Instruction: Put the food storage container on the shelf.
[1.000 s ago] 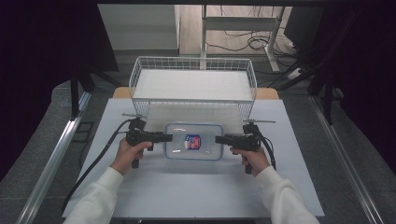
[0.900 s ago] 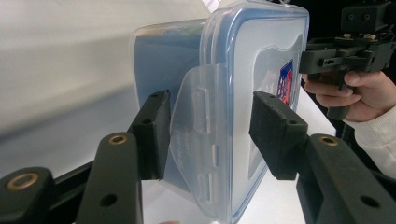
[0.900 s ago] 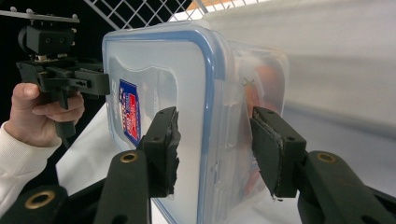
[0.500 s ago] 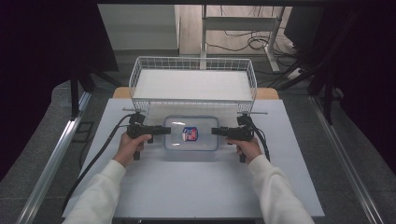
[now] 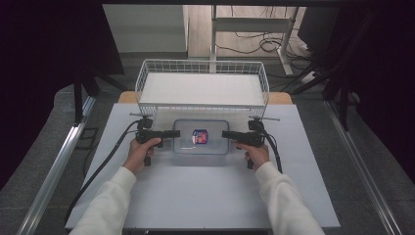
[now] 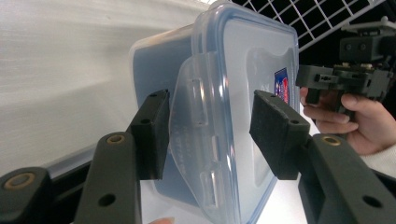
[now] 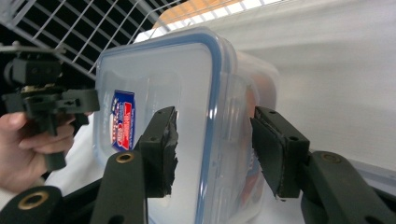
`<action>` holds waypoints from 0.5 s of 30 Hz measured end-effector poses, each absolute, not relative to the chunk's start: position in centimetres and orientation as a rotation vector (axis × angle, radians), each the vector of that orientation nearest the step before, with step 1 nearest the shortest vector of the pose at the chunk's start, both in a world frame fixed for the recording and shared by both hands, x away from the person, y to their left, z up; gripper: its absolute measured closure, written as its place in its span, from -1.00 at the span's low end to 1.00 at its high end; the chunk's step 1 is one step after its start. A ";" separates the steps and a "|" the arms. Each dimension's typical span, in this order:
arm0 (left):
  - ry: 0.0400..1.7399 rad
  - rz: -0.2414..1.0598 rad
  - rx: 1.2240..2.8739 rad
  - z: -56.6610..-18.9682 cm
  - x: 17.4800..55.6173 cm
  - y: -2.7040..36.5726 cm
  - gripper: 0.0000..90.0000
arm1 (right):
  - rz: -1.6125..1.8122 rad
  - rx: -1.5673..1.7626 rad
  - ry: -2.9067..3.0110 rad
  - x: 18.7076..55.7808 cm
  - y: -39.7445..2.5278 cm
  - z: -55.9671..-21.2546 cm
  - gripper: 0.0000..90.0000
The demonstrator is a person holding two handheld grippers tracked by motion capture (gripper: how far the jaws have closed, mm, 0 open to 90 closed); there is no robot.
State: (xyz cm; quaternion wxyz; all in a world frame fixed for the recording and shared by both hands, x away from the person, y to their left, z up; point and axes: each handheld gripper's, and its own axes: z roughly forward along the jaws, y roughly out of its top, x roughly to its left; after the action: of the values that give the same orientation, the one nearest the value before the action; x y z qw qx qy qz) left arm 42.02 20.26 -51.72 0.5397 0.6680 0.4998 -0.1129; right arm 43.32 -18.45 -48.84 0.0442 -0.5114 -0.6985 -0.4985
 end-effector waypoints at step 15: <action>1.205 -0.133 1.620 -51.1 40.7 20.3 -0.29 | -1.613 -1.697 -2.183 41.9 -17.6 -48.2 -0.13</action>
State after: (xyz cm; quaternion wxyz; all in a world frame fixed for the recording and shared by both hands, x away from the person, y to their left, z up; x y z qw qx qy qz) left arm 40.72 20.25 -51.08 0.5305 0.6787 0.5048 -0.0559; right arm 41.86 -17.64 -48.19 -0.0300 -0.5299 -0.6817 -0.5036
